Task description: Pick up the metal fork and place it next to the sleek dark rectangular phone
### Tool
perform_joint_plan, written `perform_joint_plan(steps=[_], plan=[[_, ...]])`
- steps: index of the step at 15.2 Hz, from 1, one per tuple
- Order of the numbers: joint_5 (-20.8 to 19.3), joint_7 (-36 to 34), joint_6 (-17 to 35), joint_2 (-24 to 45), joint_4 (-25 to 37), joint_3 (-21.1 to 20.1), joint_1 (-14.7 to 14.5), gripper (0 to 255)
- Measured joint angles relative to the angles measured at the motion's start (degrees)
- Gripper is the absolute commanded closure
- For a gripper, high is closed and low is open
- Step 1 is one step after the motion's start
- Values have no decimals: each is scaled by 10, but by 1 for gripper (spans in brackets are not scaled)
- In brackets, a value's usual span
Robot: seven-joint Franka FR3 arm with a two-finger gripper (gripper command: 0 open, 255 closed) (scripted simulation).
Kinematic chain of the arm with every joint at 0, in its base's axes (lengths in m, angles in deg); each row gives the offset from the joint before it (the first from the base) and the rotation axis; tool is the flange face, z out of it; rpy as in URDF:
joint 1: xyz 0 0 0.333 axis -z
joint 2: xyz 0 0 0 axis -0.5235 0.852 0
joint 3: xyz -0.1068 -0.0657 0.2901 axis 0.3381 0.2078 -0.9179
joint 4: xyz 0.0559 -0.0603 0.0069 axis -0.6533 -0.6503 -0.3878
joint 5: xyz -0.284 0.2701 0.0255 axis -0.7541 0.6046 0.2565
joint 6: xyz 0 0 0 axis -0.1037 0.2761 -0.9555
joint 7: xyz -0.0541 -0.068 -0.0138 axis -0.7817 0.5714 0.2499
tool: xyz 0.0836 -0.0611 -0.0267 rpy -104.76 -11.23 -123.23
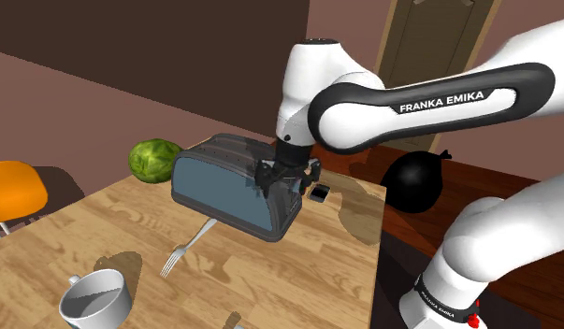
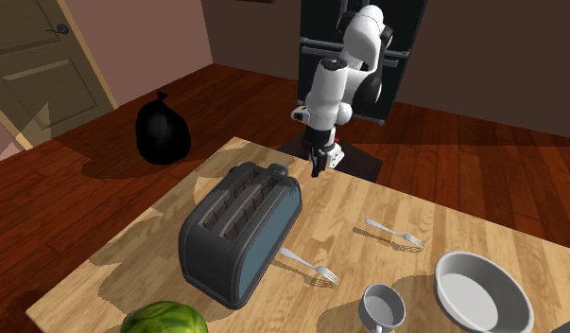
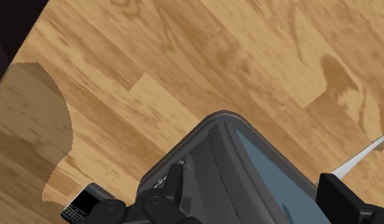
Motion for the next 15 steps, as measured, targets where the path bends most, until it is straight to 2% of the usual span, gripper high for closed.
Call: perform_joint_plan(steps=[5,7,9,10,12,15], plan=[[-59,-175,41,120,65,-115,63,0],[-107,-255,47,182,101,-161,93,0],[-183,-352,42,266,150,-205,116,0],[-225,-401,39,308,170,-217,116,0],[-303,-493,21,392,217,-218,94,0],[-392,-603,-16,502,303,-181,23,0]])
